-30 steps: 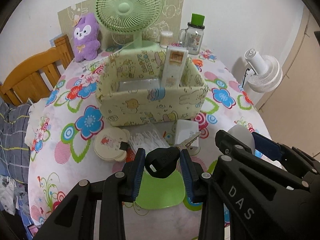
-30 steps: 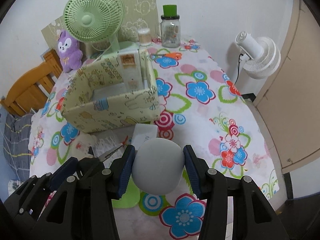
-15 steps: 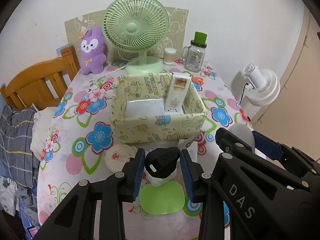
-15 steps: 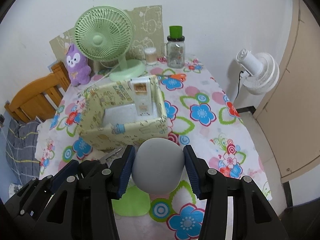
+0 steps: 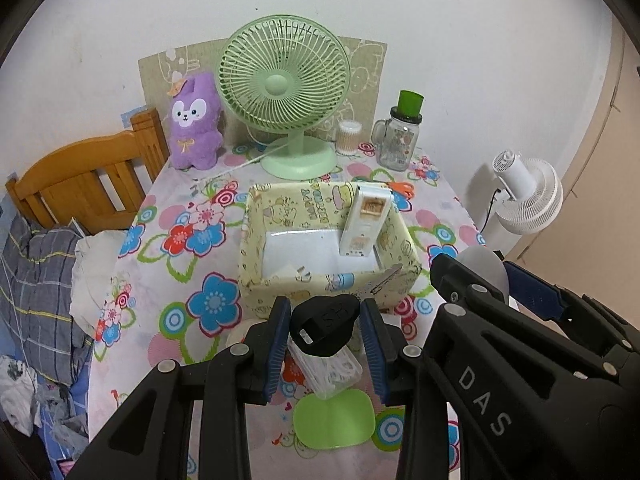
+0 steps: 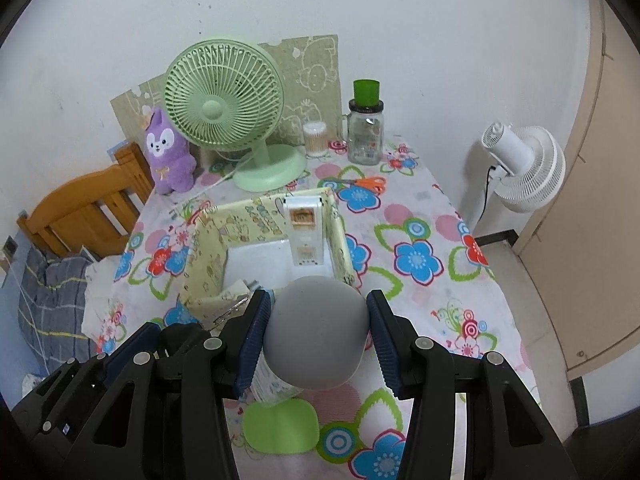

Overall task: Organize rigid objects
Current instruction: 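Lift both held items toward the fabric box, then carry the black key fob and white round object over the box with both tools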

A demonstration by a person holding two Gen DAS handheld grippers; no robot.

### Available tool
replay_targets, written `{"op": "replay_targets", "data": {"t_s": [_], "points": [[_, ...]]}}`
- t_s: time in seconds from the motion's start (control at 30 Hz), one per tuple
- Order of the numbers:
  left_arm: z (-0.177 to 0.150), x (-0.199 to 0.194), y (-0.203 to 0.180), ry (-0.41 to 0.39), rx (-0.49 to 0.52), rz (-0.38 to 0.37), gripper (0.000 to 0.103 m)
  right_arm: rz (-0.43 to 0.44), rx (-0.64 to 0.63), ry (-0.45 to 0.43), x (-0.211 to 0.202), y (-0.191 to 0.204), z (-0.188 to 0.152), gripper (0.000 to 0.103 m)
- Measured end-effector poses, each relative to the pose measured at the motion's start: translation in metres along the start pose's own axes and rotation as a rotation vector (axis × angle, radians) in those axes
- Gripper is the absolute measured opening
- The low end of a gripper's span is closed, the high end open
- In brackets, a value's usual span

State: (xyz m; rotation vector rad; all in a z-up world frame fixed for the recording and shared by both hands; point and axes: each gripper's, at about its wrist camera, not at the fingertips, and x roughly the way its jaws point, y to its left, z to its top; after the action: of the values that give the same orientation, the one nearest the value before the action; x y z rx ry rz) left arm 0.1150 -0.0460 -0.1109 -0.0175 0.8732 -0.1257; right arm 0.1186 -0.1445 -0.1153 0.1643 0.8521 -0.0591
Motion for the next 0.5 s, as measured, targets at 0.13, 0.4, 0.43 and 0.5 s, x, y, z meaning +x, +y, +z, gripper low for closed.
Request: {"op": "replay_targets", "data": {"t_s": [0.13, 0.4, 0.43, 0.5], "points": [[0.007, 0.000, 0.002, -0.007, 0.001, 0.004, 0.036, 0.004, 0.001, -0.008, 0.001, 0.002, 0.007, 0.053], [0.022, 0.002, 0.006, -0.025, -0.003, 0.017, 0.036, 0.014, -0.003, -0.027, 0.004, 0.007, 0.022, 0.053], [0.024, 0.002, 0.006, -0.026, -0.004, 0.017, 0.036, 0.014, -0.003, -0.029, 0.004, 0.008, 0.024, 0.053], [0.028, 0.004, 0.007, -0.029, -0.005, 0.021, 0.036, 0.017, -0.004, -0.032, 0.006, 0.009, 0.027, 0.053]]}}
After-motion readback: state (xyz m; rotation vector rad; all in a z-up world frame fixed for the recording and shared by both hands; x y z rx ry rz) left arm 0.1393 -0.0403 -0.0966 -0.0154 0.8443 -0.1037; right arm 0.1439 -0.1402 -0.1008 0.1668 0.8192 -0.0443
